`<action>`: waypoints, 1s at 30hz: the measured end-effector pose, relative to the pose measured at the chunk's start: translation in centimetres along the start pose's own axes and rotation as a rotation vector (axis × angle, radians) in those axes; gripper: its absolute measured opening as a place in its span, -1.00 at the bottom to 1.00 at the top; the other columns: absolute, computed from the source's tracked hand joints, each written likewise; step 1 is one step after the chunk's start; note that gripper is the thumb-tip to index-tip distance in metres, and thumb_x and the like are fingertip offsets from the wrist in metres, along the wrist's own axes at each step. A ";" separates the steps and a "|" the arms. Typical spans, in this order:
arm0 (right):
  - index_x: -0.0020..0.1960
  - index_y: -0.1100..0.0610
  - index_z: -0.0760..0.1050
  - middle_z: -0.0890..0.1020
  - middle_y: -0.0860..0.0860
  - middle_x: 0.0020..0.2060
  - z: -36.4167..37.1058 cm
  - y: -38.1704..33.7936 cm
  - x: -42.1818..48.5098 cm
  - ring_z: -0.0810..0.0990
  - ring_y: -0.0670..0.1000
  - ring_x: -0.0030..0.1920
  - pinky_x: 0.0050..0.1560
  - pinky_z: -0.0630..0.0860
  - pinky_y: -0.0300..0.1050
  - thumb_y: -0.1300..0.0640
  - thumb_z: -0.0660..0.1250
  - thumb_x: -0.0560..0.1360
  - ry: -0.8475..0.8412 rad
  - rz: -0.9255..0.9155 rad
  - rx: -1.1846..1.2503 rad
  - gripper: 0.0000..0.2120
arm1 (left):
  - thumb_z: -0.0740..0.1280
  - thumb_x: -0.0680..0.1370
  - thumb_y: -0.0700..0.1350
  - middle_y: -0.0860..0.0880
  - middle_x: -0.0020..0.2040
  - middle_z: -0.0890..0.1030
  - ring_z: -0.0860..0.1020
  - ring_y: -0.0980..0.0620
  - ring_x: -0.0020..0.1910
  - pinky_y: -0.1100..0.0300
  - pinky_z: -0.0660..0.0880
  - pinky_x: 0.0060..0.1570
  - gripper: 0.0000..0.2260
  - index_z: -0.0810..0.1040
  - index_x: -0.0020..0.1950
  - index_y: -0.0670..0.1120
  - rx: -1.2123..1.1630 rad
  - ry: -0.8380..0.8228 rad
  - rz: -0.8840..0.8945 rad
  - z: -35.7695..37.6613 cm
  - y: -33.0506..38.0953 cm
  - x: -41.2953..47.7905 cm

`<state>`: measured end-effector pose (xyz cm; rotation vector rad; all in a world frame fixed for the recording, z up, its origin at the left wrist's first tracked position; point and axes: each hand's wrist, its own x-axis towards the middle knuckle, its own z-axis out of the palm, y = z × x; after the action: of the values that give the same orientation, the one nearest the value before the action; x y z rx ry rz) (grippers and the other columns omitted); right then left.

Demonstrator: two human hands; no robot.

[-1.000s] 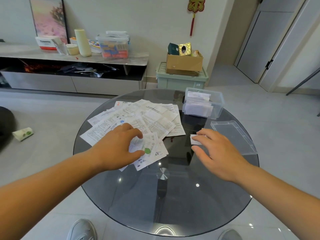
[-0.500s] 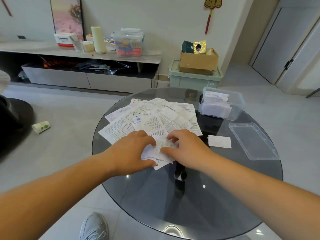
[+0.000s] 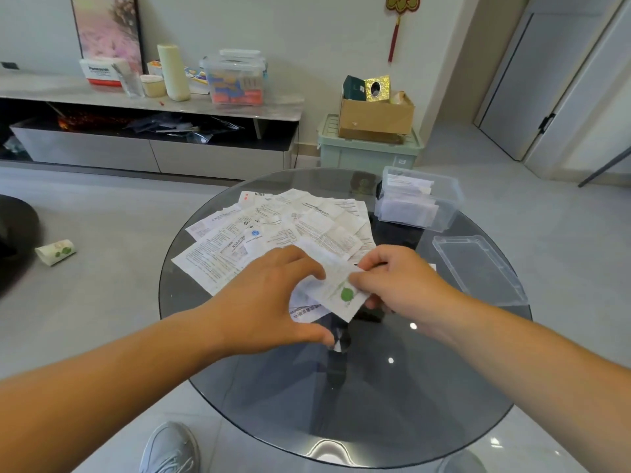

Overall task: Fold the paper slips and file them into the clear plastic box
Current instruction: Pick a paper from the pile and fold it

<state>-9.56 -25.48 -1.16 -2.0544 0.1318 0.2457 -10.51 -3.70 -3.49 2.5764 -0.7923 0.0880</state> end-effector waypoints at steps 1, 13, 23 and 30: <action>-0.02 0.10 0.51 0.71 0.11 -0.18 -0.7 0.4 -0.5 0.57 -0.07 -0.47 -0.53 0.36 -0.27 0.21 0.43 0.51 0.021 0.039 0.008 -0.89 | 0.42 0.31 0.45 0.22 0.24 0.44 0.39 0.20 0.20 0.25 0.42 0.19 -0.35 0.46 0.29 0.17 0.008 -0.016 0.017 0.3 0.6 0.1; 0.08 0.06 0.52 0.75 0.03 -0.23 -4.6 5.4 -3.9 0.68 0.01 -0.36 -0.45 0.42 -0.17 0.15 0.38 0.57 -0.053 0.202 -0.005 -0.90 | 0.39 0.52 0.23 0.17 0.18 0.56 0.51 0.14 0.16 0.12 0.53 0.06 -0.68 0.57 0.21 0.15 0.053 -0.117 0.188 4.4 4.4 2.7; 0.07 0.14 0.55 0.75 0.07 -0.20 -5.4 5.6 -4.1 0.64 0.03 -0.42 -0.51 0.31 -0.19 0.21 0.35 0.58 -0.105 0.222 0.093 -0.92 | 0.28 0.50 0.36 0.17 0.13 0.53 0.48 0.18 0.08 0.19 0.52 -0.02 -0.61 0.52 0.20 0.18 0.050 -0.134 0.240 5.1 5.3 2.6; -0.03 0.11 0.62 0.71 -0.02 -0.15 -5.6 5.7 -3.7 0.64 -0.08 -0.30 -0.42 0.43 -0.21 -0.09 0.24 0.63 -0.025 0.078 0.023 -0.69 | 0.30 0.60 0.10 0.17 -0.07 0.55 0.52 0.20 -0.08 0.25 0.49 -0.11 -0.86 0.60 -0.01 0.09 -0.163 -0.056 0.139 5.1 4.7 2.5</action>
<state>-13.66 -33.15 -2.60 -2.0253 0.1981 0.3166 -11.32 -10.64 -5.76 2.3785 -0.9578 -0.0064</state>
